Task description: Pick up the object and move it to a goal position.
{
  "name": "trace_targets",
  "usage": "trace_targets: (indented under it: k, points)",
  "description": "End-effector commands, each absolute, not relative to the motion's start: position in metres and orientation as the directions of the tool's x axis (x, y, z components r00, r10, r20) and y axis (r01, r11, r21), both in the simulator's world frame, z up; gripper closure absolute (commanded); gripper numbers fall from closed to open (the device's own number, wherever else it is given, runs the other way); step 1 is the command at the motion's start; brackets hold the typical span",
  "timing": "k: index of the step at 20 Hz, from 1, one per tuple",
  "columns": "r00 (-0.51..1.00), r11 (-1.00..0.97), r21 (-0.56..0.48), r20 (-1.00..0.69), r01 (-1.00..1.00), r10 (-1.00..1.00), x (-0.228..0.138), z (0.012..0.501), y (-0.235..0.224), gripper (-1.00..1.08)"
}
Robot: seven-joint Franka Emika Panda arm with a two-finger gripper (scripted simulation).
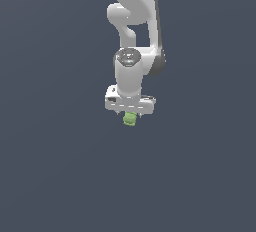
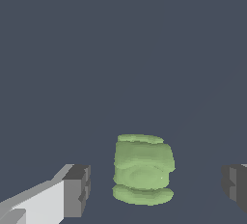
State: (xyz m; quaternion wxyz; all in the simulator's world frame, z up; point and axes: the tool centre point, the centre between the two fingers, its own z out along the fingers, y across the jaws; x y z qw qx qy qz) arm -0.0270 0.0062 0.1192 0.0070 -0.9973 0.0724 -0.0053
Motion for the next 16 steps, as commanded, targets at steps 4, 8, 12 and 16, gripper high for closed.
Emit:
trace_targets:
  k: [4,8,12,16]
  points:
    - [0.982,-0.982,-0.005,0.003,-0.188,-0.188,-0.049,0.099,0.01,-0.92]
    - [0.979,-0.979,-0.001,0.001,-0.204,-0.204,-0.057,0.092,0.011,-0.92]
    - [0.979,-0.979,0.0,-0.001,-0.205,-0.205,-0.058,0.091,0.011,-0.92]
    - [0.979,-0.979,0.0,-0.001,-0.205,-0.205,-0.058,0.086,0.011,-0.92]
